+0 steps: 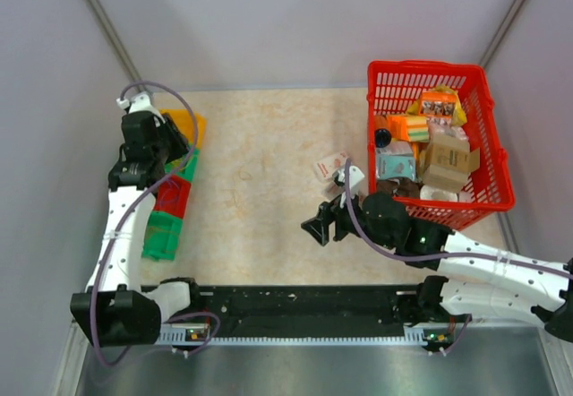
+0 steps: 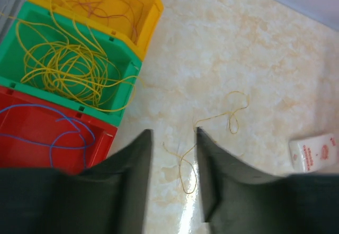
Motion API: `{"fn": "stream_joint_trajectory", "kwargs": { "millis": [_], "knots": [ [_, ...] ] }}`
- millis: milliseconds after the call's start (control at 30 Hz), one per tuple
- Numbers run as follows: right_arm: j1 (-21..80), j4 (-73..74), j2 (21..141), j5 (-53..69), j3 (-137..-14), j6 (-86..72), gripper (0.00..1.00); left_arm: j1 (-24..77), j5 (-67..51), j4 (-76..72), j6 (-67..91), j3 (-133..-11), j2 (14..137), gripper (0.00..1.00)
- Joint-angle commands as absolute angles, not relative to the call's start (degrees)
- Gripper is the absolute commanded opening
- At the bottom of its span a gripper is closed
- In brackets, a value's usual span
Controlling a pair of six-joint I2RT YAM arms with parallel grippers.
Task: Untangle the cables
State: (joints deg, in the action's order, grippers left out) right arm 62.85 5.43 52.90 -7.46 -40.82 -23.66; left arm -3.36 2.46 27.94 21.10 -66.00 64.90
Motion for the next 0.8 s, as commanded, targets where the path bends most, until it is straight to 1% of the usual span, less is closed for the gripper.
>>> {"fn": "stream_joint_trajectory", "kwargs": {
  "millis": [0, 33, 100, 133, 167, 267, 300, 367, 467, 500, 633, 767],
  "knots": [
    [63.28, 9.93, 50.10, -9.40, -43.86, -23.73, 0.69, -3.25, -9.54, 23.03, 21.88, -64.78, 66.17, 0.53],
    [63.28, 10.19, 49.84, -9.84, -43.77, -23.73, 0.69, -2.64, -13.93, 22.59, 21.88, -64.51, 67.75, 0.62],
    [63.28, 10.63, 49.75, -10.11, -43.59, -23.64, 0.69, -0.27, -16.78, 23.29, 20.49, -64.86, 72.04, 0.86],
    [63.28, 10.63, 49.66, -10.11, -43.51, -23.64, 0.69, 2.52, -16.61, 24.34, 19.43, -65.82, 74.51, 0.94],
    [63.28, 10.63, 49.75, -10.02, -43.42, -23.64, 0.69, 3.85, -15.92, 25.13, 18.99, -66.44, 77.75, 0.98],
    [63.28, 10.55, 49.57, -9.41, -43.07, -23.99, 0.69, 6.94, -12.93, 28.63, 20.47, -70.56, 89.87, 0.98],
    [63.28, 10.46, 49.14, -9.06, -42.89, -23.99, 0.69, 7.47, -11.88, 31.78, 22.39, -74.32, 93.22, 0.98],
    [63.28, 10.63, 48.35, -9.05, -42.19, -24.43, 0.69, 8.52, -7.58, 34.36, 27.66, -76.98, 98.50, 0.98],
    [63.28, 10.63, 46.41, -9.93, -40.61, -25.05, 0.69, 9.40, -4.67, 33.23, 35.75, -75.86, 100.37, 0.98],
    [63.28, 10.63, 45.88, -10.19, -40.17, -25.14, 0.69, 9.40, -5.44, 30.87, 37.42, -74.37, 100.46, 0.98],
    [63.28, 10.63, 44.48, -10.46, -39.29, -25.49, 0.69, 9.40, -4.75, 28.30, 42.00, -71.37, 101.51, 0.98],
    [63.28, 10.63, 43.86, -10.37, -38.41, -25.49, 0.69, 9.84, -2.28, 26.38, 44.56, -68.12, 100.64, 0.95]
  ]
}}
